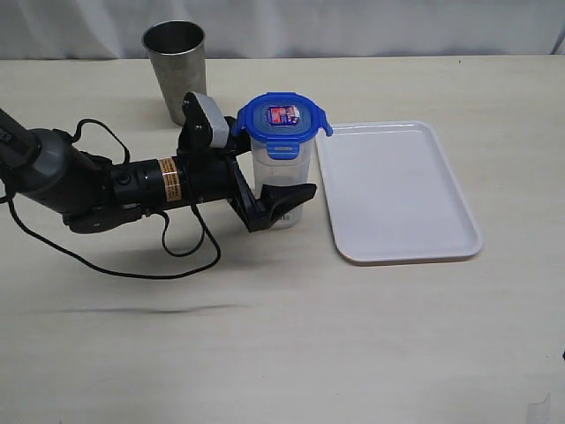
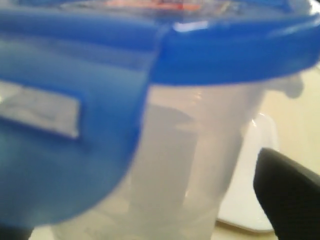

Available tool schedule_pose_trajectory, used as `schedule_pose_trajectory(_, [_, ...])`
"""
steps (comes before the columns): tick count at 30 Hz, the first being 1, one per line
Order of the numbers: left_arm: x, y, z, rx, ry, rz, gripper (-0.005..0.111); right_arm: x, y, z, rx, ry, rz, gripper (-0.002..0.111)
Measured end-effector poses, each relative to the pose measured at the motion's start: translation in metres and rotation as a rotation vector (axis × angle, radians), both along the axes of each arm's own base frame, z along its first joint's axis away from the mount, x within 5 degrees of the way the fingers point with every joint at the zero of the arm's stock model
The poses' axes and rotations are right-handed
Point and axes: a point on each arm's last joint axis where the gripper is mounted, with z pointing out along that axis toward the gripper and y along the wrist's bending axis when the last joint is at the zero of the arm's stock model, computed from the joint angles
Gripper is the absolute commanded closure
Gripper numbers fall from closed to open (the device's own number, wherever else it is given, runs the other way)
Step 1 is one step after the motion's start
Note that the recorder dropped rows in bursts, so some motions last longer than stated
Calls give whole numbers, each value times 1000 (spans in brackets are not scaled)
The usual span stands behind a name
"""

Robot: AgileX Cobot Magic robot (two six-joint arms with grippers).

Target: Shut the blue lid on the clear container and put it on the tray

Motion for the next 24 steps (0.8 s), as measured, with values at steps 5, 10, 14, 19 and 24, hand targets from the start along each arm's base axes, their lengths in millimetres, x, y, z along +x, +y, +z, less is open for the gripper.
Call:
schedule_pose_trajectory(5, [0,-1,0,1,3,5,4,0,0,0,0,0,0,104])
schedule_pose_trajectory(10, [-2,-8,-2,14,11,31,4,0,0,0,0,0,0,104])
schedule_pose_trajectory(14, [-1,-9,-2,17,8,53,4,0,0,0,0,0,0,104])
schedule_pose_trajectory(19, [0,-8,-2,24,12,66,4,0,0,0,0,0,0,104])
schedule_pose_trajectory(24, [0,-8,-3,29,14,67,9,0,0,0,0,0,0,104])
